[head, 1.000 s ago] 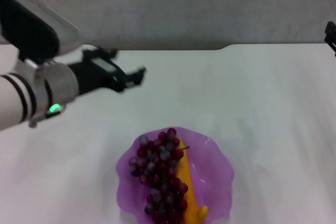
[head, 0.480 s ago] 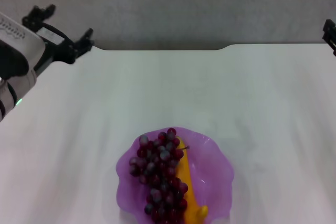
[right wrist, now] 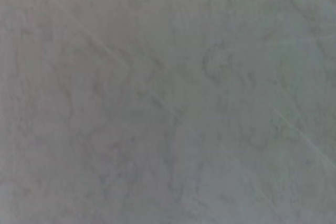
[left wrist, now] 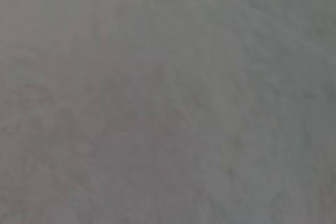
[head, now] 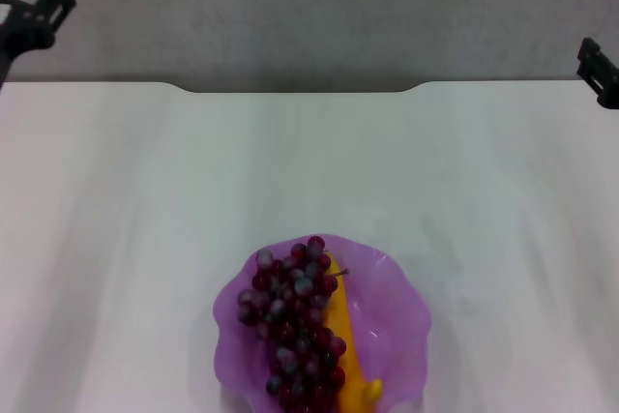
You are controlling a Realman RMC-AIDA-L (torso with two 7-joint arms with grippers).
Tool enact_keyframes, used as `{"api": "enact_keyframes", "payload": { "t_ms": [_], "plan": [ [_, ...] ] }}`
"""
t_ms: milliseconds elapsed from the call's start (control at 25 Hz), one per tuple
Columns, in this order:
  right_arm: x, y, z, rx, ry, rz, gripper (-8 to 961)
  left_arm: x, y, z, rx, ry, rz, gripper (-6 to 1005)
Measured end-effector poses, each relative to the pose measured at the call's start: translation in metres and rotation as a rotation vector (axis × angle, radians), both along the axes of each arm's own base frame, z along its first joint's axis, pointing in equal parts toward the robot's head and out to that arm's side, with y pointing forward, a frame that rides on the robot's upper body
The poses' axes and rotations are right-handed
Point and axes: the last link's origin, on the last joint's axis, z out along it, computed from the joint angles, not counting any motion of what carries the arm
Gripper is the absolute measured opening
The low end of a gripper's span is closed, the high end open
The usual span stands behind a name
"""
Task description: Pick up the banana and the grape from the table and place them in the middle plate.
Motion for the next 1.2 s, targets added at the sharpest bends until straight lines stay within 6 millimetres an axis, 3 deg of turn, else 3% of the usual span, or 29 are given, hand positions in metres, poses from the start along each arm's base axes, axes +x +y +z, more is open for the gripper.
{"api": "enact_keyframes", "payload": {
  "t_ms": [160, 440, 880, 1200],
  "plan": [
    [-0.002, 0.002, -0.002, -0.004, 0.0, 0.005, 607, -0.004, -0.003, 0.004, -0.015, -0.086, -0.077, 877],
    [0.0, 0.003, -0.003, -0.01, -0.004, 0.002, 607, -0.019, -0.006, 0.008, -0.162, -0.072, -0.159, 877],
    [0.017, 0.002, 0.007, 0.018, -0.038, -0.042, 607, -0.065, -0.019, 0.005, -0.203, 0.005, -0.005, 877],
    [0.029, 0.002, 0.012, 0.027, -0.047, -0.076, 613, -0.069, -0.016, -0.005, -0.204, 0.051, 0.05, 877]
  ]
}}
